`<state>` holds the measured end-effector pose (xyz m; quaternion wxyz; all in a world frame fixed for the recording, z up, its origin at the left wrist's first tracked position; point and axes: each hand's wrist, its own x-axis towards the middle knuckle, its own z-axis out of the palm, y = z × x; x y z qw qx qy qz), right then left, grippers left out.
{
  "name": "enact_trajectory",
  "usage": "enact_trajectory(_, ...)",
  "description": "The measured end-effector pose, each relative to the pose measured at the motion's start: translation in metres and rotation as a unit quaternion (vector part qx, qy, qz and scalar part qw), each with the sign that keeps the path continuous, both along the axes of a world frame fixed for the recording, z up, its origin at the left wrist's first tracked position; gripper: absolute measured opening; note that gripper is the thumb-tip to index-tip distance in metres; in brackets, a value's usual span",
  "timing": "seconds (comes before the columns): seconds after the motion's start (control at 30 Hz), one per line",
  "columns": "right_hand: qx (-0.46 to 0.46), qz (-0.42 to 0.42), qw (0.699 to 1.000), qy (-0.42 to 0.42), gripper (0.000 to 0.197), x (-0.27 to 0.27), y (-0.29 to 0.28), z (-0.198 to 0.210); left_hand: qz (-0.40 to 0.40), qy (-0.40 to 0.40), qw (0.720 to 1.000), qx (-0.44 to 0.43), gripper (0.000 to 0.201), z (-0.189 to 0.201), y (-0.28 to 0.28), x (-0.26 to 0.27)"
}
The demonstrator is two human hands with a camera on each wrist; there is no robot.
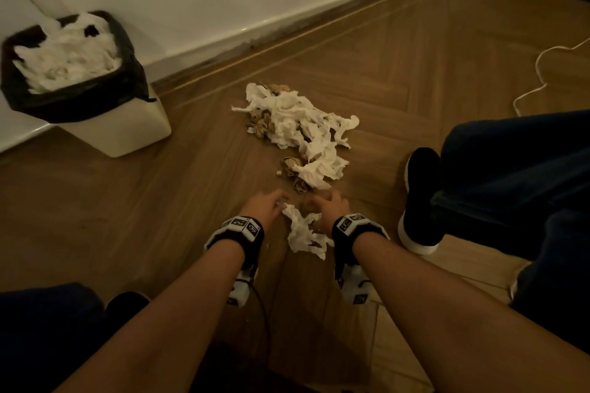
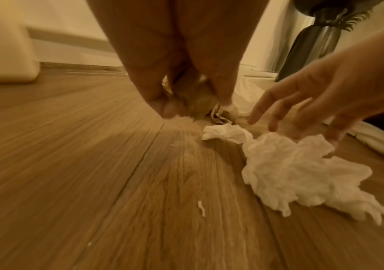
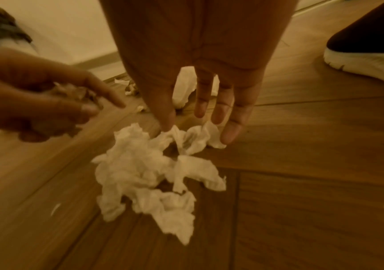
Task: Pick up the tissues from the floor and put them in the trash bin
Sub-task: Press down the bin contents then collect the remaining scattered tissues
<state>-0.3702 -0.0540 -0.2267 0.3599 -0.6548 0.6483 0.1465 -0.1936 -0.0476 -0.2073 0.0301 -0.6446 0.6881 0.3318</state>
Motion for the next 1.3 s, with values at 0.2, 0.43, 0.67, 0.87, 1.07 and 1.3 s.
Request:
enact_trajectory(0.2,-0.009,0.043,0.999,0.007,0.047,-0.003,0.011,-0.005,0.035,-0.011,0.999,0.015,0.02,-0.008,0.003,0.009)
enact_trajectory(0.43,-0.008,-0.007,1.0,0.029,0.027,-0.005,0.004,0.011,0.053,0.04,0.998,-0.001,0.021,-0.011,0.005,0.012)
enact_trajectory(0.67,0.047,-0.259,0.952,-0.155,0.032,-0.004,0.002,0.007,0.017,0.058,0.998,0.016,0.033,0.001,0.002,0.003)
enact_trajectory(0.87,0.07,-0.483,0.825,-0.283,0.022,0.003,-0.003,0.033,0.074,0.058,0.995,0.021,0.025,0.013,0.003,-0.002)
enact_trajectory(1.07,0.027,-0.46,0.839,-0.289,0.042,0.009,-0.012,0.048,0.1,-0.007,0.993,-0.063,0.041,0.035,0.002,0.008)
enact_trajectory(1.3,0.084,-0.502,0.772,-0.381,0.04,0.04,-0.019,0.075,0.279,0.191,0.935,-0.111,0.043,0.054,0.002,0.039)
